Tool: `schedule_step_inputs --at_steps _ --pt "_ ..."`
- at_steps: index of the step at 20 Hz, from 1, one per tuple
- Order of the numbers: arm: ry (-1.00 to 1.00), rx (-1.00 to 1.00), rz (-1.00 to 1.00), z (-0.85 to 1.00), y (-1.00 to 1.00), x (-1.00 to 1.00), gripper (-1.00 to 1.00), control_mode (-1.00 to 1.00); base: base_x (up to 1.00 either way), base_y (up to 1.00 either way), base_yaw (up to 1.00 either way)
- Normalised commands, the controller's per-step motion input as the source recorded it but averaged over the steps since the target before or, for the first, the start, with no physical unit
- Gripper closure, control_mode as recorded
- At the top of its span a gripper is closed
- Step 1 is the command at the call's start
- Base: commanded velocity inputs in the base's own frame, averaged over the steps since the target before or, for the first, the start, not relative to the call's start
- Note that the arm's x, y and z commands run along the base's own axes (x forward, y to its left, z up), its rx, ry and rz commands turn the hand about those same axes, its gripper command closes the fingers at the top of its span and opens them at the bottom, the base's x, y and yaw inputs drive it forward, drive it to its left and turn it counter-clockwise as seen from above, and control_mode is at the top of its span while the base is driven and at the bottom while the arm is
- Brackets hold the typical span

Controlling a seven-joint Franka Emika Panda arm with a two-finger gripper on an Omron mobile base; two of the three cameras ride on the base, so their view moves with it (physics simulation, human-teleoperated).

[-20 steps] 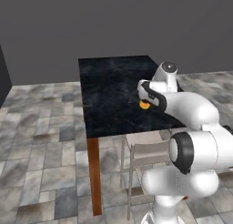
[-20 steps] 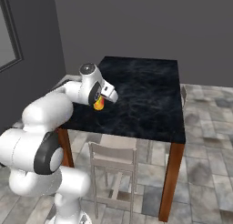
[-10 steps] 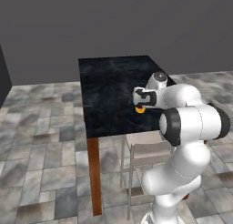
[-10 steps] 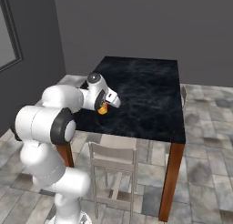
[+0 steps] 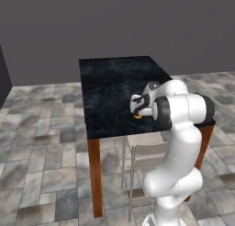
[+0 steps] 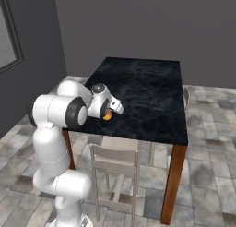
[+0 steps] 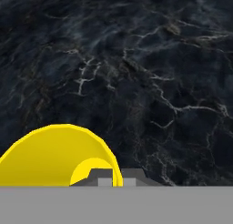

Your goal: Place the pitcher and cup on the dining counter for serving.

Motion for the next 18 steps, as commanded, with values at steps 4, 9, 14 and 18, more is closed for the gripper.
schedule_step_inputs --at_steps 4,9,14,18 --pt "0.0 0.0 0.0 -0.32 0.0 0.13 1.0 -1.0 0.0 0.0 0.0" --pt "0.0 0.0 0.0 -0.28 0.0 0.0 1.0 -1.0 0.0 0.0 0.0" --pt "0.0 0.0 0.0 -0.23 0.0 0.0 1.0 -1.0 0.0 0.0 0.0" --pt "0.01 0.0 0.0 -0.14 0.0 0.01 1.0 -1.0 0.0 0.0 0.0"
